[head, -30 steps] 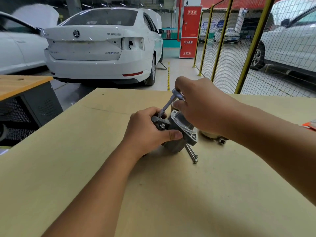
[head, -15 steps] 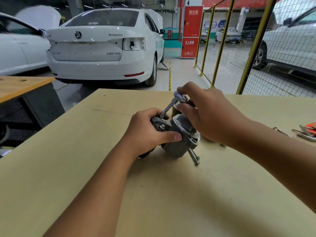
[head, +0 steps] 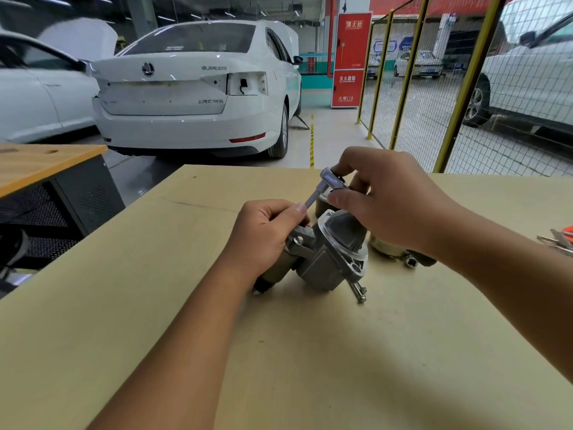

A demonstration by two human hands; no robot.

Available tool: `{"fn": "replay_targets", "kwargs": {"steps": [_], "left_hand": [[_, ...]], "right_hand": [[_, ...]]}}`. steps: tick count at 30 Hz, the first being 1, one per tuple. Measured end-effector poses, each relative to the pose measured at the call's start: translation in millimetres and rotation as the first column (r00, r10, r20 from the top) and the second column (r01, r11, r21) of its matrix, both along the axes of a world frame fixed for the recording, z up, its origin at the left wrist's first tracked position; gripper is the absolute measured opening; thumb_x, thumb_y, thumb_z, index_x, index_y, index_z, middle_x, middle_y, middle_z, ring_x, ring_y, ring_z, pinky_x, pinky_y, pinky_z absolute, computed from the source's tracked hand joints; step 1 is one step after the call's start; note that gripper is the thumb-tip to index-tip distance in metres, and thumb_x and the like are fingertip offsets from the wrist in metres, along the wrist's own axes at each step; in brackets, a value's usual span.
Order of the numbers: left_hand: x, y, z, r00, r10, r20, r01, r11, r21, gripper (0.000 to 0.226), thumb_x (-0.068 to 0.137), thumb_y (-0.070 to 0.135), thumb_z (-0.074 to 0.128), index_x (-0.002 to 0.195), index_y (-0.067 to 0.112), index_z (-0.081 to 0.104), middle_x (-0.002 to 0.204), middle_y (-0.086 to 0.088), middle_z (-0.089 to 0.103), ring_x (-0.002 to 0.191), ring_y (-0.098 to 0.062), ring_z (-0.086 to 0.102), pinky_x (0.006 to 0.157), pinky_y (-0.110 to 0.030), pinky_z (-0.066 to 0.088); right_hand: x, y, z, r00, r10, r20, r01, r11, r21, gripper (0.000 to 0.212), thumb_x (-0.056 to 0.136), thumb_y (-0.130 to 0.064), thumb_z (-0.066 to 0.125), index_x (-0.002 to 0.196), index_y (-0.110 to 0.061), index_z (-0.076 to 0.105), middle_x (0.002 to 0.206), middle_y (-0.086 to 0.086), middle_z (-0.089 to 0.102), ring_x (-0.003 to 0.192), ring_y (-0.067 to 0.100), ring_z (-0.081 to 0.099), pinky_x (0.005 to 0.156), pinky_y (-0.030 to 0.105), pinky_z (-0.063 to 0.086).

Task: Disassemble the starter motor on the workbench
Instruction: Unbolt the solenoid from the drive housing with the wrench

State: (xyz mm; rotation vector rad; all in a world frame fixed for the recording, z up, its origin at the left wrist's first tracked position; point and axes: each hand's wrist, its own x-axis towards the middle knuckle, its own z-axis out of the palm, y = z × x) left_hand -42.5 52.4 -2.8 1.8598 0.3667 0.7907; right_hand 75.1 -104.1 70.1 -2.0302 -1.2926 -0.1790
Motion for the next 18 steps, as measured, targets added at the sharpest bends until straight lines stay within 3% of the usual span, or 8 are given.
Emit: {"fn": "replay_targets", "kwargs": {"steps": [2,5,10,13,18], "left_hand": [[0.5,0.7,-0.5,1.0,-0.006,0.014,0.007,1.0,-0.027,0.03,0.104,0.018,0.062,0.081,0.007,0.079,0.079,-0.011,0.075,0.069,-0.013,0.065,0.066,-0.029,0.054],[0.4,1.6,-1.4,0.999,-0.017,0.03,0.018,0.998,-0.057,0.03,0.104,0.017,0.063,0.082,0.004,0.078,0.076,-0.012,0.074,0.069,-0.015,0.064,0.066,-0.03,0.053],[1.2,1.5,-2.5,0.999,-0.034,0.041,0.038,0.993,-0.107,0.03,0.103,0.016,0.064,0.078,0.005,0.077,0.073,-0.006,0.074,0.066,-0.016,0.065,0.064,-0.03,0.053],[1.1,1.9,-3.5,0.998,-0.038,0.057,0.046,0.988,-0.145,0.028,0.102,0.016,0.065,0.079,0.006,0.079,0.076,-0.01,0.076,0.068,-0.016,0.067,0.065,-0.03,0.055],[2.3,2.9,-3.2,0.994,-0.054,0.093,0.07,0.981,-0.179,0.023,0.092,0.021,0.068,0.077,0.007,0.079,0.084,-0.018,0.076,0.073,-0.02,0.068,0.074,-0.036,0.056]], "right_hand": [[-2.1,-0.3,-3.8,1.0,0.011,-0.005,-0.01,0.999,0.038,0.012,0.092,-0.025,0.073,0.101,-0.029,0.065,0.074,-0.005,0.065,0.06,0.007,0.058,0.046,0.014,0.038],[-5.9,-3.9,-11.5,0.999,0.027,-0.027,-0.023,0.989,0.143,0.015,0.092,-0.023,0.073,0.097,-0.032,0.063,0.073,-0.003,0.067,0.064,0.011,0.062,0.051,0.024,0.048],[16.4,-25.3,8.2,0.984,0.048,-0.174,0.004,0.958,0.285,0.017,0.088,-0.023,0.077,0.097,-0.029,0.064,0.067,0.008,0.069,0.041,0.023,0.057,0.039,0.036,0.051],[25.9,-43.2,8.7,0.962,0.06,-0.265,-0.017,0.987,0.16,0.027,0.084,-0.022,0.08,0.101,-0.033,0.062,0.069,0.006,0.071,0.039,0.024,0.059,0.036,0.035,0.05],[22.5,-65.7,-39.3,0.981,-0.048,-0.189,0.023,0.991,-0.132,0.032,0.082,-0.023,0.082,0.102,-0.04,0.062,0.071,-0.006,0.068,0.039,0.018,0.061,0.037,0.03,0.051]]}}
